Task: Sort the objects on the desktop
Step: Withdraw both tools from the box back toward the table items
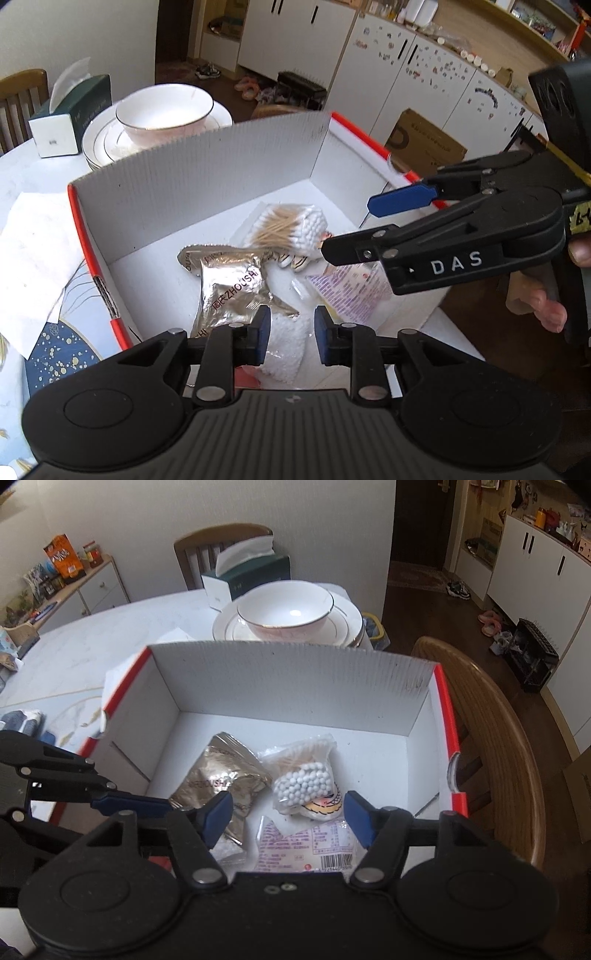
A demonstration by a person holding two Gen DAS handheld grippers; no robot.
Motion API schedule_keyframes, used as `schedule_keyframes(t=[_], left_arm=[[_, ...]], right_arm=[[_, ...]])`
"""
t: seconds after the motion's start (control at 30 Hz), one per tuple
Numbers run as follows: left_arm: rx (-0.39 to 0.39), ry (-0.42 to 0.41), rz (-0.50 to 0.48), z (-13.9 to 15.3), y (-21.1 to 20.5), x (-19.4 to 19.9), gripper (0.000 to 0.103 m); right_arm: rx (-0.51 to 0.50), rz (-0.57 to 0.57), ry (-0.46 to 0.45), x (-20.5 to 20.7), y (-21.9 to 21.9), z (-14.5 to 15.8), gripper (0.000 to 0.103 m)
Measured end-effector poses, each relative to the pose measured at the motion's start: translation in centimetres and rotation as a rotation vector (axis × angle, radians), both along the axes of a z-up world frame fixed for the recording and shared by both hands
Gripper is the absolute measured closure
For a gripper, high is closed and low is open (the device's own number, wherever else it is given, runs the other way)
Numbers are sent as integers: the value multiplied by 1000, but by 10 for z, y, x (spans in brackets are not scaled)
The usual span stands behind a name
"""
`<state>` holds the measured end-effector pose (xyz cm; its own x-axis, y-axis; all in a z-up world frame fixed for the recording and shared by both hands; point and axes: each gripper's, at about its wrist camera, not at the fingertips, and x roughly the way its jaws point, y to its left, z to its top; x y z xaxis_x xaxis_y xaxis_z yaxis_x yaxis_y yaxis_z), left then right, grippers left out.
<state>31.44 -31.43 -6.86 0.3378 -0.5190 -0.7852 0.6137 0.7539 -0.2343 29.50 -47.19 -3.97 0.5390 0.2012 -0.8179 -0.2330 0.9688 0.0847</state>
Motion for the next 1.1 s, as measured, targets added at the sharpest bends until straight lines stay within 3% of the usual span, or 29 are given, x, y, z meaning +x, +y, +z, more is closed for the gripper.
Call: schedule_keyframes(t=[0.4, 0.43, 0.53, 1.1], left_arm=[[-35, -94, 32, 19, 15, -24, 78], [-37, -99, 33, 20, 16, -25, 72], [-54, -117, 41, 24, 22, -30, 35], [-118, -187, 95, 43, 68, -59, 16]], right_arm=[[58, -13, -64, -27, -4, 19, 35], [57, -17, -73, -29, -4, 20, 35], [66, -28, -92, -36, -5, 24, 35], [112, -75, -153, -71, 18, 37, 33]])
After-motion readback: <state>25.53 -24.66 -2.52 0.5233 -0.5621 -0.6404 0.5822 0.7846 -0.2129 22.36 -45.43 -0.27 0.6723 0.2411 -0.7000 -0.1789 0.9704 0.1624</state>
